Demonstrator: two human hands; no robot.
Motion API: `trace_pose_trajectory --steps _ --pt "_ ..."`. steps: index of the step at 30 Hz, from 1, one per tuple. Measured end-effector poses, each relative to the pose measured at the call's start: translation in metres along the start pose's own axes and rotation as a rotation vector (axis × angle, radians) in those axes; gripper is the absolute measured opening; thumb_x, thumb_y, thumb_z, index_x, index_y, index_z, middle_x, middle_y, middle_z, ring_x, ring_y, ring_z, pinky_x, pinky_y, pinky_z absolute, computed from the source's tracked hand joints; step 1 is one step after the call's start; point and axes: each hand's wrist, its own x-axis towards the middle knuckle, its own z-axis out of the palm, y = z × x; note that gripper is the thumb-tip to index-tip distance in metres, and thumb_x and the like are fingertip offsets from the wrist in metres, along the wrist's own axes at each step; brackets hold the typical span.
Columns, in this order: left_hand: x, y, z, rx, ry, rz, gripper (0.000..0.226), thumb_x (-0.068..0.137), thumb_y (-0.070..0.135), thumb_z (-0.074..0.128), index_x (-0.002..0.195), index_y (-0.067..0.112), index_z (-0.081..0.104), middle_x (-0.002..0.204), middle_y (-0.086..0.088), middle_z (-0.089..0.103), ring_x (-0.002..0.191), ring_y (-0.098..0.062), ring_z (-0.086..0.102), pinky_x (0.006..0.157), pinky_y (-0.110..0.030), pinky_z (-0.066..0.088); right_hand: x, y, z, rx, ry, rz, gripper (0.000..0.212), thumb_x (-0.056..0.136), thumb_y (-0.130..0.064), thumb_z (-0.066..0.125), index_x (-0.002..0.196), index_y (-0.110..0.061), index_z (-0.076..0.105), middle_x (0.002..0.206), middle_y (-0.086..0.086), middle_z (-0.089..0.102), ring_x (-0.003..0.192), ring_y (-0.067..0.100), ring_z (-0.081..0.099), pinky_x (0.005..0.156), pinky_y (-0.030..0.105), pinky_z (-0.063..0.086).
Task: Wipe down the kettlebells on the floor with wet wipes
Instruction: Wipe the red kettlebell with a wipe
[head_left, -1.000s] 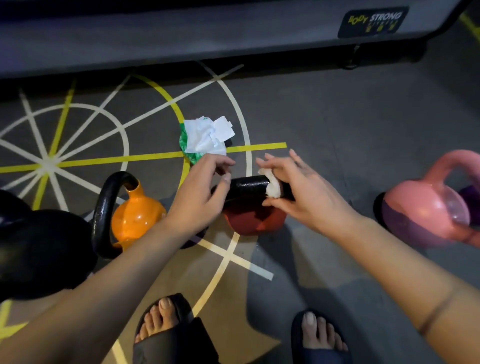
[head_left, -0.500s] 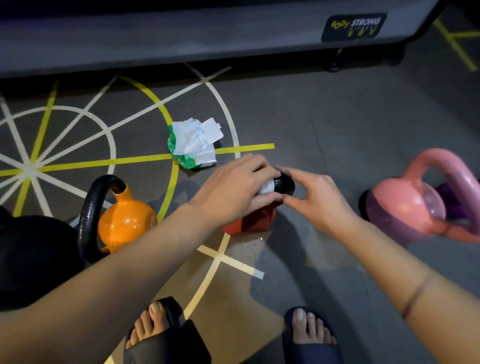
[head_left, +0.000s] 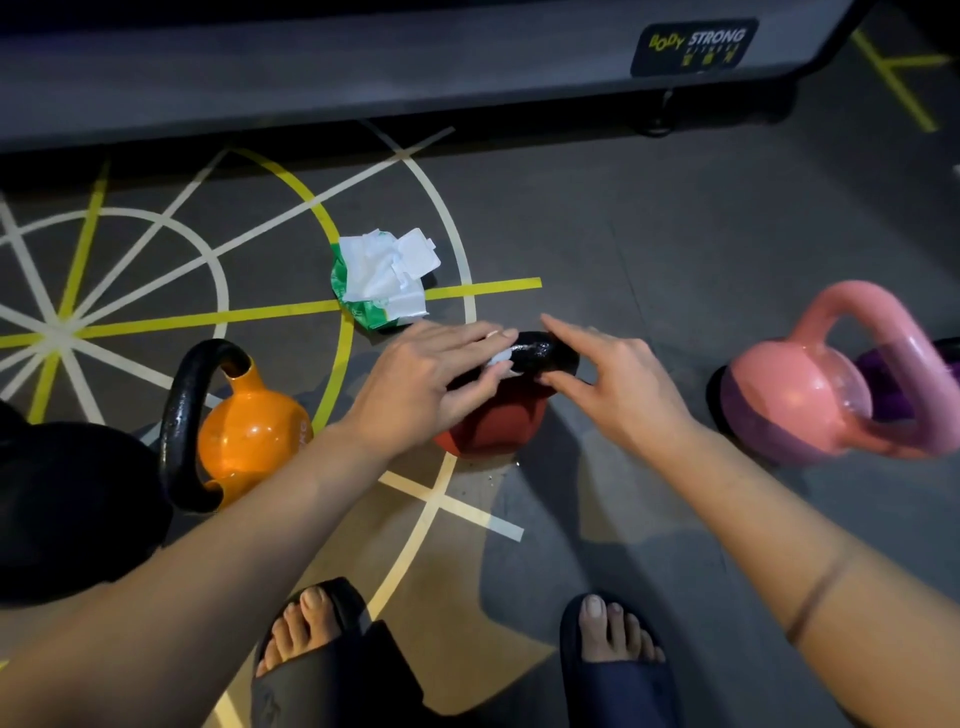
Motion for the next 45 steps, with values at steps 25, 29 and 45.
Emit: trace_pose_trajectory --steps 25,29,45 --pt "-0.011 0.035 -0.025 0.25 0.101 -0.305 0.019 0.091 0.03 0.075 0.103 0.016 0.078 0.092 -0.002 0.064 0.087 -0.022 0.059 0.071 -0.036 0.047 0.057 -0.045 -0.034 0.034 -0.261 -0.226 0.018 0.1 -0.026 0.064 0.113 -0.03 0.076 0.106 -0.015 0.072 0.101 0.006 0.065 0.09 0.017 0.046" --pt "0.001 0.035 -0.028 0.096 0.019 -0.455 0.02 0.084 0.032 0.081 0.097 0.018 0.074 0.089 0.002 0.06 0.09 -0.017 0.052 0.077 -0.019 0.037 0.095 -0.061 -0.048 -0.106 -0.596 -0.183 0.017 0.096 -0.032 0.07 0.107 -0.042 0.076 0.084 -0.026 0.067 0.076 -0.013 0.06 0.067 0.002 0.038" --pt "-0.047 0.008 -0.058 -0.295 0.111 -0.987 0.012 0.09 0.015 0.076 0.094 0.027 0.074 0.072 0.008 0.069 0.067 -0.008 0.064 0.065 -0.027 0.052 0.109 -0.121 0.023 -0.153 -0.519 -0.287 0.013 0.094 -0.027 0.068 0.1 -0.031 0.078 0.08 -0.014 0.061 0.087 0.011 0.057 0.075 0.024 0.041"
